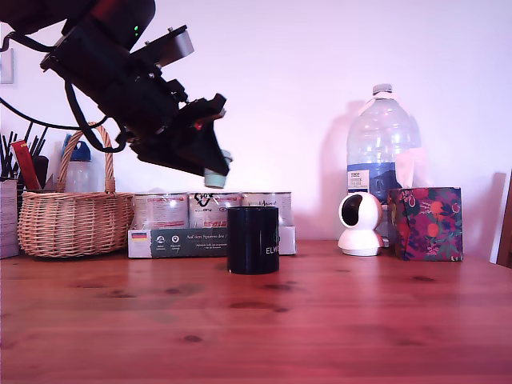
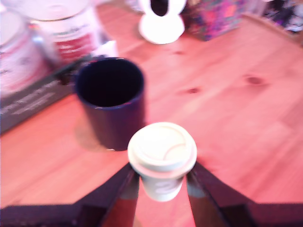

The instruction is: Pick up the coffee capsules from the table one by one and drop them inside the nearest coffee cup

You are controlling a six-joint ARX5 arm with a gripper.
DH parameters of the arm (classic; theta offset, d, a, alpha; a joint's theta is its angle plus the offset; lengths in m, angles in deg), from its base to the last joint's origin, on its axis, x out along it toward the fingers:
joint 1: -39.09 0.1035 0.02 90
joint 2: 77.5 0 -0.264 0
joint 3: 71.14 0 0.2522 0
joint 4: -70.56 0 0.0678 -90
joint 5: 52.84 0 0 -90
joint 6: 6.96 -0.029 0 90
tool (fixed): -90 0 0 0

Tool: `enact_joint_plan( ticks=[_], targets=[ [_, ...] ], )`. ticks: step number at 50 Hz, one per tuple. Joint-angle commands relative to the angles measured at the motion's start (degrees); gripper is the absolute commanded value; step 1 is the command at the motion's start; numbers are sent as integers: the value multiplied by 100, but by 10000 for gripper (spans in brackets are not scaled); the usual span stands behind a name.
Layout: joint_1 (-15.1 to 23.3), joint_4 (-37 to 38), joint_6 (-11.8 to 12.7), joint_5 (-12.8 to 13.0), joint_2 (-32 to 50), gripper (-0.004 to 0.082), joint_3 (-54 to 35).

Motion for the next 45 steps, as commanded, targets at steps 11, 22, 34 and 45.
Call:
enact_joint_plan(
  ticks=[11, 22, 34, 45],
  targets=[
    [42, -546, -59, 26, -352, 161, 798],
    [111, -1182, -157, 22, -946, 164, 1727],
    [155, -2009, -332, 7, -1628, 165, 2946],
    [201, -2651, -356, 0, -2275, 166, 3978]
  ],
)
